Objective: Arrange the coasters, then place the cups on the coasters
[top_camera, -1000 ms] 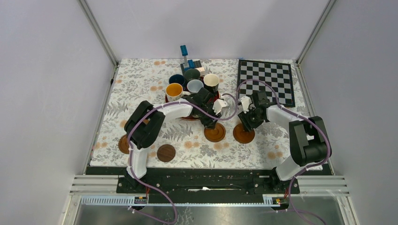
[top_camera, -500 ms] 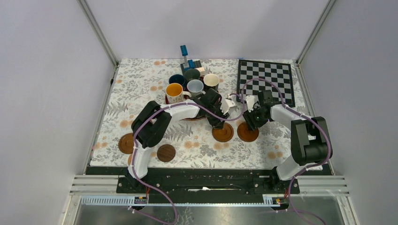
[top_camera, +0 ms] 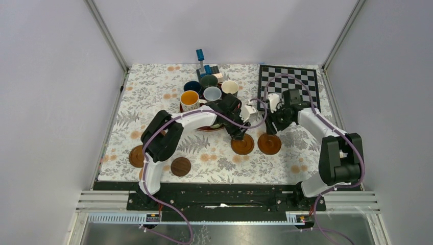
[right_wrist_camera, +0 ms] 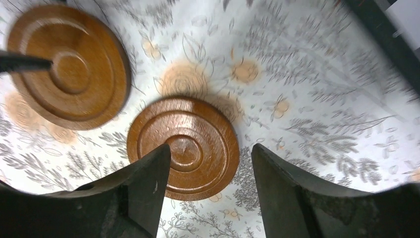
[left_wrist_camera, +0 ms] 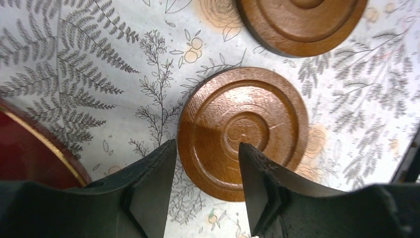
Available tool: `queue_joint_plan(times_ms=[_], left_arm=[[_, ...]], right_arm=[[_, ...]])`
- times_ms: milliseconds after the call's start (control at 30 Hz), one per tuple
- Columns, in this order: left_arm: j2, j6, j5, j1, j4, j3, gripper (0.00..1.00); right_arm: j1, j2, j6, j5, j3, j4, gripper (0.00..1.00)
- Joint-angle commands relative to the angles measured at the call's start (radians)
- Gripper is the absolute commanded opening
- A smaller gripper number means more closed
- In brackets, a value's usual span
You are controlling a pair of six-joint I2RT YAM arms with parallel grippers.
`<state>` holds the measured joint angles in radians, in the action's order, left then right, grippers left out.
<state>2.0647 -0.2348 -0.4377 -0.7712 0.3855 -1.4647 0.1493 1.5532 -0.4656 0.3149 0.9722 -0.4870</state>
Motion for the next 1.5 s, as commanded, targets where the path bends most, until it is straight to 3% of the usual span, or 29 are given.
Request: queue_joint_plan(times_ms=[0, 133, 267, 333, 567, 700, 900, 1167, 1467], left_arm=[[-0.145, -0.003, -0.042, -0.002, 0.082, -0.085, 0.55], [-0.271, -0.080, -0.051, 0.007, 0.219, -0.046, 0.61], [-0.432, -0.179, -0.033, 0.089, 0.355, 0.096, 0.67], [-0.511, -0.207, -0.084, 0.182, 0.402, 0.166, 0.70], [-0.697, -0.384, -0.115, 0.583, 0.557, 0.308, 0.74], [-0.677, -0.479, -0.088, 0.819, 0.563, 0.345, 0.73], [-0.530, -0.463, -0.012, 1.078, 0.444, 0.331, 0.67], [-0.432, -0.475, 0.063, 1.119, 0.217, 0.415, 0.67], [-0.347, -0.474, 0.018, 1.101, 0.196, 0.417, 0.63]], right_arm=[[-0.003, -0.068, 0.048, 0.078, 0.104, -0.047, 0.70], [-0.004, -0.107, 0.073, 0.128, 0.137, -0.075, 0.78], [-0.003, -0.147, 0.103, 0.194, 0.132, -0.101, 0.94], [-0.004, -0.165, 0.108, 0.212, 0.114, -0.101, 0.99], [-0.003, -0.184, 0.097, 0.234, 0.095, -0.114, 1.00], [-0.004, -0.183, 0.109, 0.251, 0.088, -0.102, 1.00], [-0.004, -0.197, 0.127, 0.235, 0.075, -0.082, 1.00], [-0.012, -0.218, 0.157, 0.228, 0.059, -0.047, 1.00], [-0.019, -0.236, 0.158, 0.193, 0.051, -0.028, 1.00]])
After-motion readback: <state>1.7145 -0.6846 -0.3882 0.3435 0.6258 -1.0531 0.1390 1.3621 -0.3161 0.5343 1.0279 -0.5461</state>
